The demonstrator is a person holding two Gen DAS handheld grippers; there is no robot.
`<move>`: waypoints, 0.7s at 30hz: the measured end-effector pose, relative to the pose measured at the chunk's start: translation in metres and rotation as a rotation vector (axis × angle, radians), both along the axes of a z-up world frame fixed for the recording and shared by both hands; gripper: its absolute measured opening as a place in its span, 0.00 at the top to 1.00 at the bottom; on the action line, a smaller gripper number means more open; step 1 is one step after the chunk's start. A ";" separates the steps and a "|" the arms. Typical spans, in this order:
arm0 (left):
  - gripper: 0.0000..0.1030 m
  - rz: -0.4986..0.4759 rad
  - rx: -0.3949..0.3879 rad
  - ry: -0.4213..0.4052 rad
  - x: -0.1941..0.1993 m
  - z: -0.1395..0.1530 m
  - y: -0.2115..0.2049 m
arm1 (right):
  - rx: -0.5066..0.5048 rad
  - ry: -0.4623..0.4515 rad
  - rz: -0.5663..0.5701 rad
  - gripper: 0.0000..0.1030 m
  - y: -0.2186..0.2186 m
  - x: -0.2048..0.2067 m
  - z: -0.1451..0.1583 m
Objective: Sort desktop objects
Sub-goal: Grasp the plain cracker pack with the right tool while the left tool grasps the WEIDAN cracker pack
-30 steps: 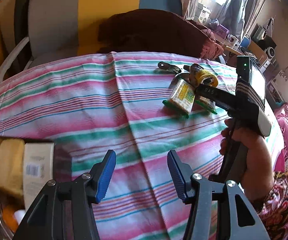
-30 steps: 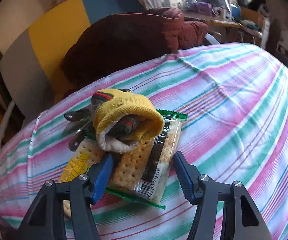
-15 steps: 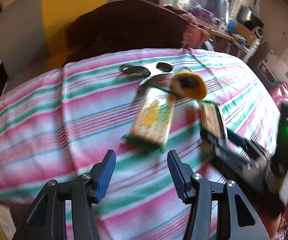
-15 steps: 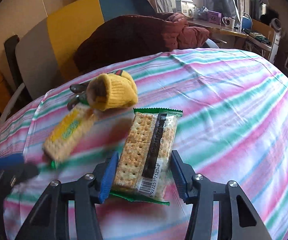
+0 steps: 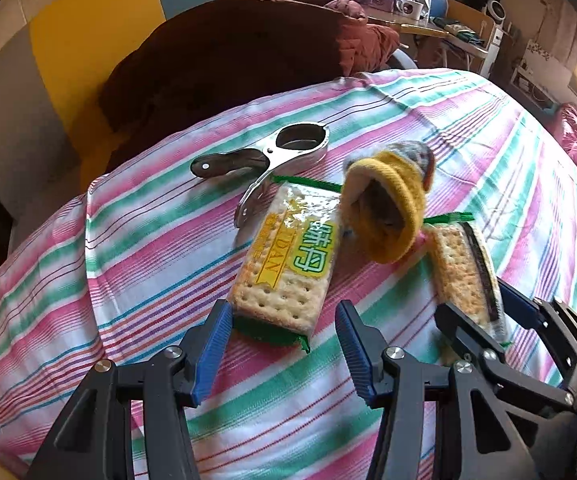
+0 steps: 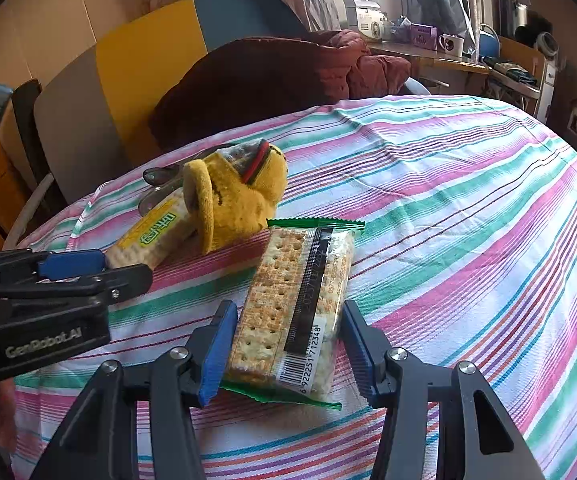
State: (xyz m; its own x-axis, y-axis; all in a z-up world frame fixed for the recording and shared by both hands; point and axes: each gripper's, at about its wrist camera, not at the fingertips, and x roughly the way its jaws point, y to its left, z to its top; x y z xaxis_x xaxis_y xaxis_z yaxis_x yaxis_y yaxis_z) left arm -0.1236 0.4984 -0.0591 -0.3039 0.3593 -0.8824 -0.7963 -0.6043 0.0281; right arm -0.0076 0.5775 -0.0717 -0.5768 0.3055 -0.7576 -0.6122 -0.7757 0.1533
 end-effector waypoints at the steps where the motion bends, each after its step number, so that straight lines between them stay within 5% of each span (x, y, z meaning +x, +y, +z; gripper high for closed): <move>1: 0.47 0.010 0.014 0.001 0.000 0.001 -0.002 | -0.001 0.002 0.000 0.48 0.000 0.001 0.000; 8: 0.46 0.032 0.081 0.045 -0.007 0.017 -0.010 | -0.003 0.005 0.001 0.48 0.001 0.001 -0.001; 18: 0.45 -0.113 -0.072 0.058 -0.013 -0.007 0.032 | -0.011 0.015 -0.002 0.48 0.002 0.001 -0.001; 21: 0.45 -0.103 -0.048 0.048 -0.015 -0.009 0.031 | -0.010 0.017 -0.004 0.48 0.002 0.002 -0.001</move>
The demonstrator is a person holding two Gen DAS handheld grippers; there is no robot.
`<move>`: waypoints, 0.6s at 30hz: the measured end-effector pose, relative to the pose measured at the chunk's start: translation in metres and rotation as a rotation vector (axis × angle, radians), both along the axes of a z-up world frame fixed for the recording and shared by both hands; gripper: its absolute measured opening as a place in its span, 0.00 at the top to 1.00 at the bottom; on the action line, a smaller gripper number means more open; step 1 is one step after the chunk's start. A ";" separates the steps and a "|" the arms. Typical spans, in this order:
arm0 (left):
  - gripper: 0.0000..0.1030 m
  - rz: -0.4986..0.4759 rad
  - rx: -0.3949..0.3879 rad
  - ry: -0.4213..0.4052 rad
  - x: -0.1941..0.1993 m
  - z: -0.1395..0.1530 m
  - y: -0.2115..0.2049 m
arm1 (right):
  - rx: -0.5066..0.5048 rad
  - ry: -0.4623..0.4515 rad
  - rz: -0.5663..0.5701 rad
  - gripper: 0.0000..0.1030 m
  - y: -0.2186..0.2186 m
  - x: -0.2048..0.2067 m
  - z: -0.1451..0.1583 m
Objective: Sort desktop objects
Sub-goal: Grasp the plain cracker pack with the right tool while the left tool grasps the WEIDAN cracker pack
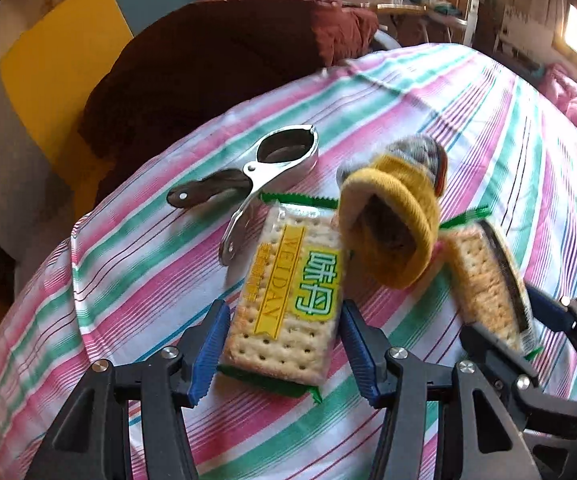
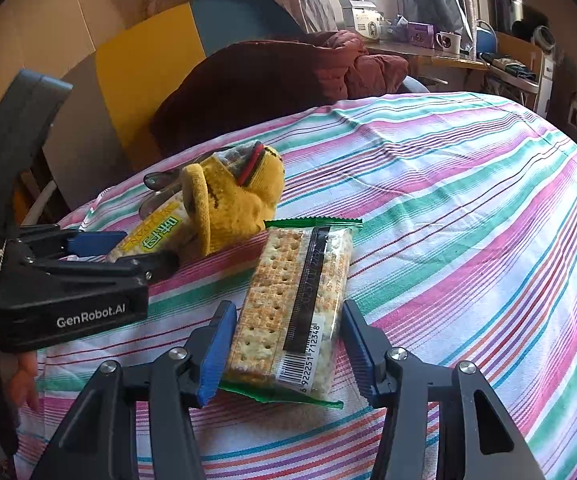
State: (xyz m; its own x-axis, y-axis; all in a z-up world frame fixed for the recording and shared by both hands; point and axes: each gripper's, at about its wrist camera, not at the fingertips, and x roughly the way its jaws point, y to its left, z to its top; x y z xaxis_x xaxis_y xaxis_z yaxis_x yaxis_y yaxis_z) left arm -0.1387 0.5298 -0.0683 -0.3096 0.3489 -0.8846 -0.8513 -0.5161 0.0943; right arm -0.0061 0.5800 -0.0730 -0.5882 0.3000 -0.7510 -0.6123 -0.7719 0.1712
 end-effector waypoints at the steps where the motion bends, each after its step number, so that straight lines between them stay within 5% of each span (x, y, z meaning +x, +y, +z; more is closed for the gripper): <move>1: 0.45 0.013 0.015 -0.021 -0.003 0.000 -0.001 | 0.001 -0.001 0.001 0.48 0.000 0.000 0.000; 4: 0.46 0.047 0.063 -0.045 -0.006 -0.001 -0.006 | 0.004 -0.003 0.001 0.48 0.001 -0.001 -0.001; 12: 0.52 0.068 0.122 0.067 0.027 -0.001 -0.032 | 0.018 -0.009 -0.003 0.48 0.000 -0.002 -0.002; 18: 0.52 0.122 0.140 0.030 0.048 0.002 -0.061 | 0.021 -0.025 -0.016 0.51 -0.004 0.001 0.001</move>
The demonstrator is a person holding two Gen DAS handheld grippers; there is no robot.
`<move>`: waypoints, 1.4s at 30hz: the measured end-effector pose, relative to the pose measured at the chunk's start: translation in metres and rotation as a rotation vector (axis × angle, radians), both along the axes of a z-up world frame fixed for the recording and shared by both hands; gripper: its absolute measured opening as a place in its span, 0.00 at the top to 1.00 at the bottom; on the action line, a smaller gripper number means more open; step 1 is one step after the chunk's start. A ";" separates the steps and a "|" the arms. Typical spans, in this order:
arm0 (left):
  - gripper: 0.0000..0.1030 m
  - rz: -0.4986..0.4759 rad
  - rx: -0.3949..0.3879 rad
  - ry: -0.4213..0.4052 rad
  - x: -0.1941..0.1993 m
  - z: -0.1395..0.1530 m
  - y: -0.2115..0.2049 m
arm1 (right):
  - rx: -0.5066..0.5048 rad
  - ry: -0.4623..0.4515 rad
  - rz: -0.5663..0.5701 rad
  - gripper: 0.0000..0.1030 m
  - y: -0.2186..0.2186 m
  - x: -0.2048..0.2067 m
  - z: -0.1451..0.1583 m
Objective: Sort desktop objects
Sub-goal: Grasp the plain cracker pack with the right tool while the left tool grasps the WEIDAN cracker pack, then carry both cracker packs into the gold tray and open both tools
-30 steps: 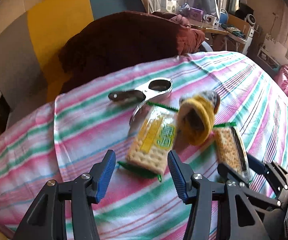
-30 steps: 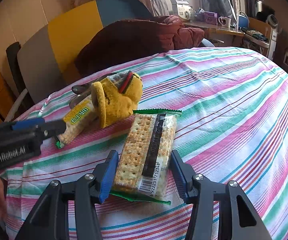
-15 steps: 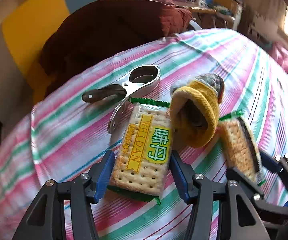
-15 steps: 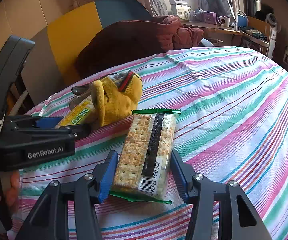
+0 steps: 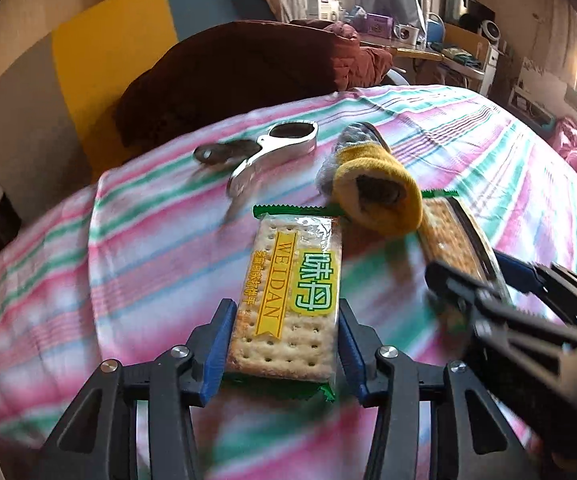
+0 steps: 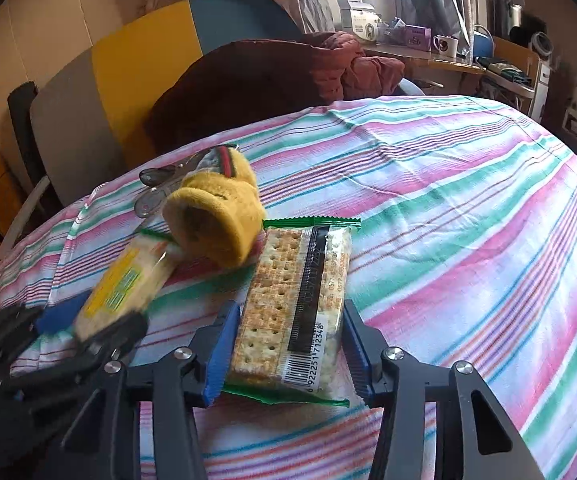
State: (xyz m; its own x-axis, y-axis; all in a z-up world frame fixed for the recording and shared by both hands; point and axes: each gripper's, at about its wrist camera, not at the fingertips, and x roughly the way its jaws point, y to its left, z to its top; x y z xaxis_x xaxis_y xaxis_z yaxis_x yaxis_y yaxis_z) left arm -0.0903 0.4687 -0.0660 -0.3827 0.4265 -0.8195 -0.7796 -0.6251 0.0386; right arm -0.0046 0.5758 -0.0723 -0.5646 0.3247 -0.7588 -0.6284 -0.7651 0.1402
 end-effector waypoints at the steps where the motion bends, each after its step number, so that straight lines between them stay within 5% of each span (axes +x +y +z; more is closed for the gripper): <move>1: 0.52 0.009 0.000 -0.006 0.004 0.001 -0.006 | -0.003 -0.002 -0.001 0.52 -0.003 0.004 0.001; 6: 0.52 0.061 0.013 -0.041 0.023 0.004 -0.045 | -0.039 -0.013 0.021 0.53 -0.036 0.030 0.008; 14: 0.53 0.125 0.050 -0.048 0.054 0.022 -0.117 | 0.042 -0.045 0.115 0.53 -0.099 0.056 0.027; 27: 0.53 0.198 0.125 0.000 0.083 0.064 -0.196 | 0.200 -0.052 0.263 0.53 -0.188 0.058 0.071; 42: 0.53 0.311 0.194 -0.024 0.082 0.078 -0.267 | 0.234 -0.015 0.380 0.53 -0.247 0.044 0.093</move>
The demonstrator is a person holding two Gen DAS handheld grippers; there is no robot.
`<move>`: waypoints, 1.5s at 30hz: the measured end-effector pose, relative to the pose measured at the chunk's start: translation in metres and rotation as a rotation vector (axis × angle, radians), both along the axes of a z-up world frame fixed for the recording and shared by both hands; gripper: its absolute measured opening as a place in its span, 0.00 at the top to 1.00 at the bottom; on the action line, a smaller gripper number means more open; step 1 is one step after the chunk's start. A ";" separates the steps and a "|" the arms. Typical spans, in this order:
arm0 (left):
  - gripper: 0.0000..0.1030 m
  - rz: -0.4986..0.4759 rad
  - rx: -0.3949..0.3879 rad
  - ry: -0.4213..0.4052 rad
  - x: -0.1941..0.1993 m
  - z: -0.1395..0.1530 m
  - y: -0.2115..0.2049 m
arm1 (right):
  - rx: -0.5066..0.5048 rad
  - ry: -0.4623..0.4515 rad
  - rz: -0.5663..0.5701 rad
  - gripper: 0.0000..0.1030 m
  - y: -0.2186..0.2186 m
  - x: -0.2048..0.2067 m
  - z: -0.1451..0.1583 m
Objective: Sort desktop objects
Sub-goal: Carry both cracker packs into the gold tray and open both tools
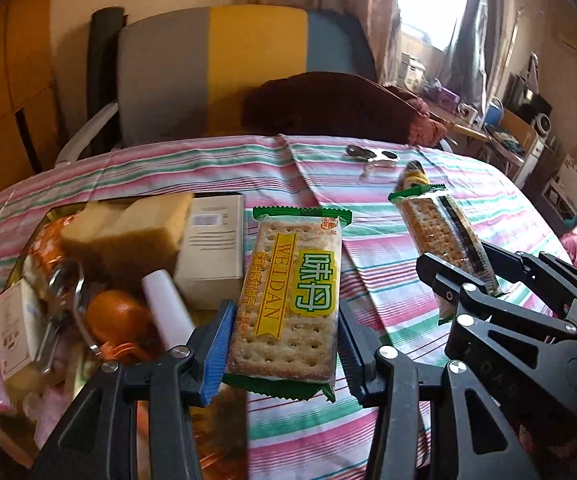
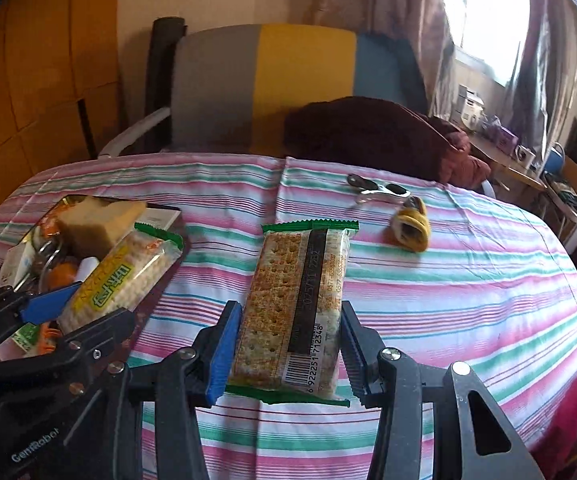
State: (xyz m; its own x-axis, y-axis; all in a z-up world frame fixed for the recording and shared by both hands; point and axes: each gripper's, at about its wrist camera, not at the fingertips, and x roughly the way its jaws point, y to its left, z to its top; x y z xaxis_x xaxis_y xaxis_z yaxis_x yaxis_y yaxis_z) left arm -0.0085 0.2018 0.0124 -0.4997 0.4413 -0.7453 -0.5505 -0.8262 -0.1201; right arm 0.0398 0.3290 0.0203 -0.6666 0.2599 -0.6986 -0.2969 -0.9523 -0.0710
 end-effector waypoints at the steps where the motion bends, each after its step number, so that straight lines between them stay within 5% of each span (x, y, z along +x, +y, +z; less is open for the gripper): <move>1: 0.53 0.011 0.008 -0.002 -0.001 0.001 -0.006 | -0.004 0.001 0.007 0.53 -0.003 -0.001 0.001; 14: 0.52 0.296 0.019 -0.027 -0.033 -0.004 -0.123 | -0.230 0.012 0.284 0.53 -0.080 -0.053 0.006; 22: 0.46 0.333 0.038 -0.098 -0.049 -0.019 -0.154 | -0.351 0.007 0.339 0.43 -0.116 -0.086 0.000; 29: 0.43 0.411 0.051 -0.037 -0.043 -0.006 -0.175 | -0.322 0.059 0.278 0.31 -0.110 -0.066 0.008; 35: 0.43 0.490 -0.065 -0.025 -0.027 0.000 -0.182 | -0.283 0.028 0.236 0.14 -0.118 -0.055 0.005; 41: 0.44 0.470 0.011 -0.023 -0.003 0.019 -0.193 | -0.233 0.048 0.238 0.10 -0.134 -0.042 0.008; 45: 0.44 0.520 -0.066 0.037 0.012 0.027 -0.191 | -0.197 0.069 0.233 0.09 -0.141 -0.035 0.011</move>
State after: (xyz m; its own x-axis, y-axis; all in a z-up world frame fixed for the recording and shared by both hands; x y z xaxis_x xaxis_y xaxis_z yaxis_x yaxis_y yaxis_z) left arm 0.0039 0.0111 0.0393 -0.6665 0.0811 -0.7411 -0.0689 -0.9965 -0.0471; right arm 0.0050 0.1880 0.0315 -0.7401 -0.0420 -0.6712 -0.0662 -0.9886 0.1349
